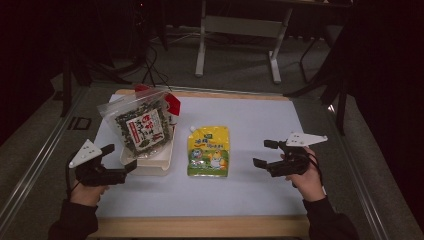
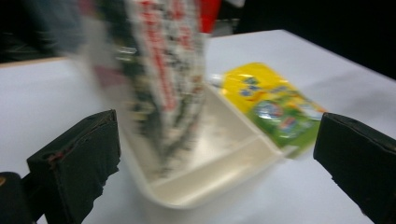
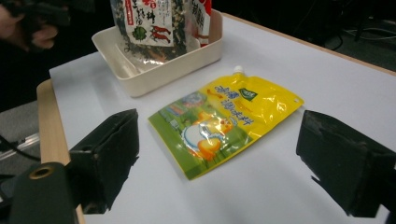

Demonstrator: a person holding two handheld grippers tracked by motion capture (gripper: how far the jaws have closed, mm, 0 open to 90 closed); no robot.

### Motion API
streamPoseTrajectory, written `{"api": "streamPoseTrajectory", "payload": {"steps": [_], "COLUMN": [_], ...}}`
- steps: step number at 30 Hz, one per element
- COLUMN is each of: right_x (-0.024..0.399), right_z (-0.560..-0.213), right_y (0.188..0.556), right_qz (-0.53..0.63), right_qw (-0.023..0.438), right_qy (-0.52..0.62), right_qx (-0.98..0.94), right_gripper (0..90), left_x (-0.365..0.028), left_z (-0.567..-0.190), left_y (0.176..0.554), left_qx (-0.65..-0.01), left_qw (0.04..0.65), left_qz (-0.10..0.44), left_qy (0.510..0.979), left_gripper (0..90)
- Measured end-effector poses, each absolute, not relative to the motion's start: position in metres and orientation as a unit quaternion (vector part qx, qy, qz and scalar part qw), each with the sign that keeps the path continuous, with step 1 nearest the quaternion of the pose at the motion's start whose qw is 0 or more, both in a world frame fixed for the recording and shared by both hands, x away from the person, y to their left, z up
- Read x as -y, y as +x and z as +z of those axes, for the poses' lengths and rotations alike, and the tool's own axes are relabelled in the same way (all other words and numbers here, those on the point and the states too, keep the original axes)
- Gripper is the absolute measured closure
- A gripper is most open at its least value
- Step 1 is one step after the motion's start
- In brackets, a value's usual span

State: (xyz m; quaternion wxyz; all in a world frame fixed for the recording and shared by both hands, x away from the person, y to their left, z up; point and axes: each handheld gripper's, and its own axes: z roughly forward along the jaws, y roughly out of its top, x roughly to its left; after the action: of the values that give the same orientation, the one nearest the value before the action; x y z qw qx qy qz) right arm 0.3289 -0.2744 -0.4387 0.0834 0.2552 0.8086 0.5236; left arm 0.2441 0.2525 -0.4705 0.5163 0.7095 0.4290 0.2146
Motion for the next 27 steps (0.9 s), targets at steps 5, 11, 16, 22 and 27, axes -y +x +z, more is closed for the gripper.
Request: {"api": "streamPoseTrajectory", "payload": {"steps": [5,11,16,22,27], "right_x": [0.265,0.252,0.238,0.219,0.206], "right_z": [-0.443,-0.443,-0.447,-0.462,-0.477], "right_y": [0.332,0.339,0.352,0.371,0.386], "right_qz": [0.522,0.52,0.515,0.5,0.493], "right_qw": [0.086,0.094,0.11,0.116,0.111], "right_qy": [0.256,0.251,0.25,0.262,0.269], "right_qx": [-0.809,-0.811,-0.813,-0.817,-0.82], "right_gripper": [14.3,21.8,33.5,46.3,61.0], "left_x": [-0.221,-0.193,-0.174,-0.168,-0.167], "left_z": [-0.47,-0.475,-0.487,-0.494,-0.497], "left_y": [0.228,0.219,0.22,0.219,0.219], "left_qx": [-0.391,-0.359,-0.33,-0.322,-0.32], "left_qw": [0.536,0.539,0.53,0.534,0.538], "left_qz": [0.199,0.187,0.171,0.171,0.172], "left_qy": [0.722,0.739,0.762,0.763,0.761], "left_gripper": [1.7,1.7,1.7,1.7,1.7]}}
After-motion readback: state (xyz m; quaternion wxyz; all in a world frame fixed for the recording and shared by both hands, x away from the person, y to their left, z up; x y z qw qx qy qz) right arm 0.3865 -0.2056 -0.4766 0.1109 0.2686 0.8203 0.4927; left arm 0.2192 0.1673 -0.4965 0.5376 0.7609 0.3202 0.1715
